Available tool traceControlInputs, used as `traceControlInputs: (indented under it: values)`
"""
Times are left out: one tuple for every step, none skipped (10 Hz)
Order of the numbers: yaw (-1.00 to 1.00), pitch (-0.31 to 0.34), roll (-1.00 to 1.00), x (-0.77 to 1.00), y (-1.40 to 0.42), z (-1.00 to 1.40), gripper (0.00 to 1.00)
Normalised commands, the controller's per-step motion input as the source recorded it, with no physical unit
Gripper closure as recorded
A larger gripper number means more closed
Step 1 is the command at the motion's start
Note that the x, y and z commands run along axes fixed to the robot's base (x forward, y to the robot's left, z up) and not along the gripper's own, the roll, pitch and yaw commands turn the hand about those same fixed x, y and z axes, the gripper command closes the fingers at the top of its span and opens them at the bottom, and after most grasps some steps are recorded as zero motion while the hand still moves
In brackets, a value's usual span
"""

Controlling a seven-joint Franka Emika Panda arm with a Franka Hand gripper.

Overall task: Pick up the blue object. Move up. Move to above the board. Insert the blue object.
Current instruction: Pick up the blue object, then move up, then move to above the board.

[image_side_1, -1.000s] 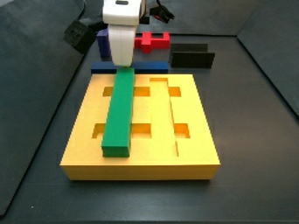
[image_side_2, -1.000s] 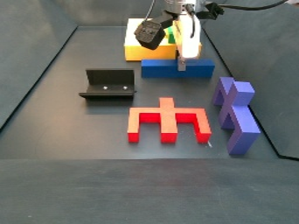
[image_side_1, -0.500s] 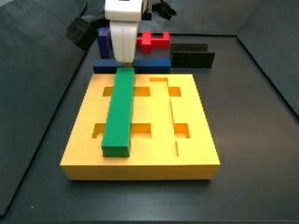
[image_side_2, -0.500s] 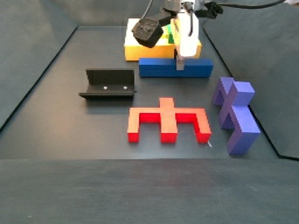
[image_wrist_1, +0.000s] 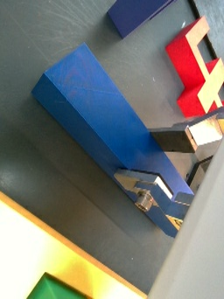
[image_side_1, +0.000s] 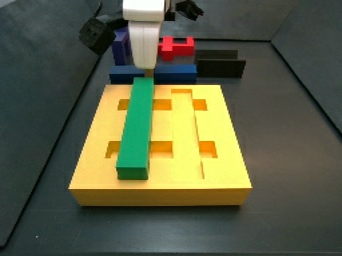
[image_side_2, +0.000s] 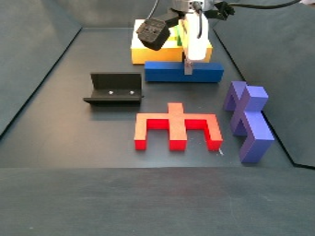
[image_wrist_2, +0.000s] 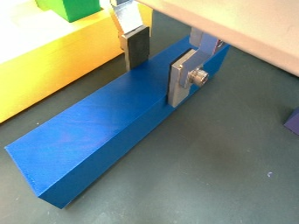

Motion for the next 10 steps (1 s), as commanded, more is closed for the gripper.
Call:
traceControlInputs:
  values:
    - [0.0,0.0,0.0,0.0,0.0,0.0,1.0]
    - [0.0,0.0,0.0,0.0,0.0,0.0,1.0]
    - [0.0,0.0,0.0,0.0,0.0,0.0,1.0]
    - [0.0,0.0,0.0,0.0,0.0,0.0,1.0]
    - [0.0,0.0,0.0,0.0,0.0,0.0,1.0]
    - [0.0,0.0,0.0,0.0,0.0,0.83,1.0]
    - [-0.07,0.016,0.0,-0.05,0.04,0.82,1.0]
    - [-0.07,0.024,-0.01,-0.09,0.04,0.7,1.0]
    - [-0.04,-0.008,-0.04,-0.05,0.02,0.31,1.0]
    - [0.0,0.0,0.0,0.0,0.0,1.4,1.0]
